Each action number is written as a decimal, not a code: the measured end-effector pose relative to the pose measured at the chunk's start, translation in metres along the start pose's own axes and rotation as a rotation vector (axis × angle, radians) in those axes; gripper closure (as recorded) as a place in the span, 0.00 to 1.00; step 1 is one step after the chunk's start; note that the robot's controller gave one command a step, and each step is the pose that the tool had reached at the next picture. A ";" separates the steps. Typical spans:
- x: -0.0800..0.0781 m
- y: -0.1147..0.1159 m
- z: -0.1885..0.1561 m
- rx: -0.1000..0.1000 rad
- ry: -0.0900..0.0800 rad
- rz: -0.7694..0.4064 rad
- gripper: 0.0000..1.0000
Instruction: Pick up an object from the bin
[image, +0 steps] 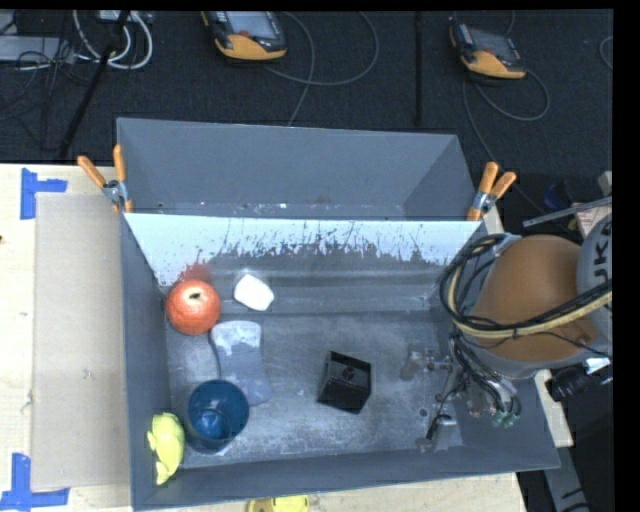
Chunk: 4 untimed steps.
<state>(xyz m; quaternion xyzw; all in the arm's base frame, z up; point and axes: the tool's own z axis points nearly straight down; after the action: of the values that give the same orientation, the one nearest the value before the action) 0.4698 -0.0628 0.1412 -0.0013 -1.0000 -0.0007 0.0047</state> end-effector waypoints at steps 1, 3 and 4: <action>-0.002 0.000 -0.004 0.001 -0.008 -0.002 0.00; -0.040 0.063 0.030 0.001 -0.008 -0.007 0.00; -0.050 0.078 0.044 -0.001 -0.011 0.074 0.00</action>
Offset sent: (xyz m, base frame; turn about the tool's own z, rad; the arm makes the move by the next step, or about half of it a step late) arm 0.0543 0.0657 -0.0549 -0.1417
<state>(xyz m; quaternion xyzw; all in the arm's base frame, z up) 0.5200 0.0153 0.0971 -0.0382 -0.9993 -0.0008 -0.0006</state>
